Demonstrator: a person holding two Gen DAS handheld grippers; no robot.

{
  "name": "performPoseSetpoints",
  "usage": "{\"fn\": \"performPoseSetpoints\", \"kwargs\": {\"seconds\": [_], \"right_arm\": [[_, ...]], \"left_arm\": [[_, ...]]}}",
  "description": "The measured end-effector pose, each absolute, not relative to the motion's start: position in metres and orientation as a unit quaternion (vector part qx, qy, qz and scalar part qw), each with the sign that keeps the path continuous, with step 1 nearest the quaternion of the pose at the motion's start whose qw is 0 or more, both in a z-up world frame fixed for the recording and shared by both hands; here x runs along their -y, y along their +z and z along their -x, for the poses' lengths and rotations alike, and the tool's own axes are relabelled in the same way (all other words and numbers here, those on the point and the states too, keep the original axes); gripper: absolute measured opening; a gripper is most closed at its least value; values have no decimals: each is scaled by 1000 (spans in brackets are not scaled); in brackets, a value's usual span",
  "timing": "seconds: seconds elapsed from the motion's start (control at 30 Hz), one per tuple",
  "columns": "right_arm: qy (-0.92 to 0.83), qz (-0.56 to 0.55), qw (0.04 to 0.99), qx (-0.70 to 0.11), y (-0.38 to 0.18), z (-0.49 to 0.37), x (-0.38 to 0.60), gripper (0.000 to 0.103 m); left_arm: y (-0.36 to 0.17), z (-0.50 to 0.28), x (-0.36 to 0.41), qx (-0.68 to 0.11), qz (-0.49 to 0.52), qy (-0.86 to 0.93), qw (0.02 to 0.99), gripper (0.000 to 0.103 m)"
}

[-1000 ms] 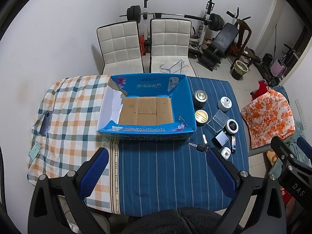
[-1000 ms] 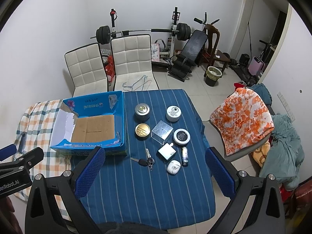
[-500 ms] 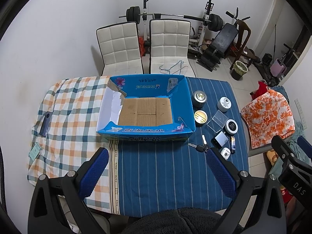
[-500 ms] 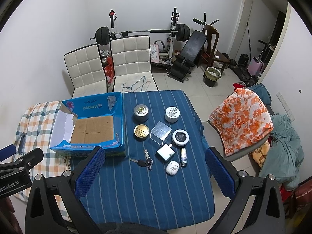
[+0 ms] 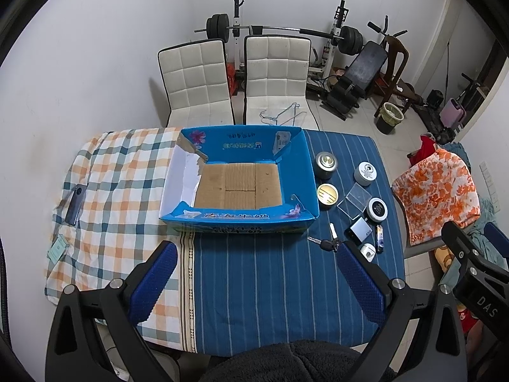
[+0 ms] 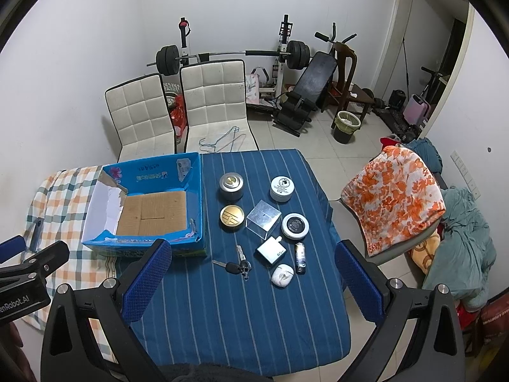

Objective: Organize rigid objects

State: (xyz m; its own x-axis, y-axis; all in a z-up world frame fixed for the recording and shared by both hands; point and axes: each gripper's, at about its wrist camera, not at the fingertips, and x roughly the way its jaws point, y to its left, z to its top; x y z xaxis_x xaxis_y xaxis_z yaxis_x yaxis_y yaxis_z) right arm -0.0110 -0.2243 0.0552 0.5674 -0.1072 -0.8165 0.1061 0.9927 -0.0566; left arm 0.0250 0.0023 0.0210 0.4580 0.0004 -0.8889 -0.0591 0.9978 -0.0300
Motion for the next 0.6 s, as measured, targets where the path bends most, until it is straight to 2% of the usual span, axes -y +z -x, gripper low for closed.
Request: {"fn": "performPoseSetpoints", "kwargs": {"seconds": [0.6], "right_arm": [[-58, 3, 887, -459, 60, 12, 214, 103]], "left_arm": [[20, -19, -8, -513, 29, 18, 857, 103]]}}
